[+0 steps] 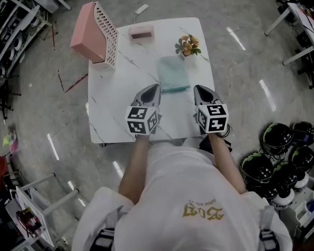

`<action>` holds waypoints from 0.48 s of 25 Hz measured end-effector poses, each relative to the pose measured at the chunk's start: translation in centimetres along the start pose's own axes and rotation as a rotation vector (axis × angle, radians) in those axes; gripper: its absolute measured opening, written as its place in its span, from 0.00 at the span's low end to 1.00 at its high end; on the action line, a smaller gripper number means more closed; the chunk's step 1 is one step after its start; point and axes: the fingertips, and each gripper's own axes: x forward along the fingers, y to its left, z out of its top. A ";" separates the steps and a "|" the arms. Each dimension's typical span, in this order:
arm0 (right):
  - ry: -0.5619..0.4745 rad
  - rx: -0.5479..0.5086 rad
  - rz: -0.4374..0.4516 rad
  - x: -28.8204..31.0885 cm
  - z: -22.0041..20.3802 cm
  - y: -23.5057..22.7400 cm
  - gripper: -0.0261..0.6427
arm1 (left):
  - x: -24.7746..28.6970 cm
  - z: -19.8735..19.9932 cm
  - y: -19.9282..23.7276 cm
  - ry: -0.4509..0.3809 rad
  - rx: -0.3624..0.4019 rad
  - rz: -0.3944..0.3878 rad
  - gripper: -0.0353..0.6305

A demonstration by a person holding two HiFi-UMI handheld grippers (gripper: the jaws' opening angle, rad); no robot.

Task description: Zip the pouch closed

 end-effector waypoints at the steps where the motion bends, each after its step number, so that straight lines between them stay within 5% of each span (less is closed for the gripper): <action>1: -0.007 0.001 -0.004 -0.3 0.1 0.0 0.06 | -0.1 0.4 -0.4 -0.009 0.008 -0.006 0.08; 12: -0.022 0.041 -0.012 -1.2 0.4 0.7 0.06 | -1.2 1.0 -0.9 -0.026 0.014 -0.024 0.08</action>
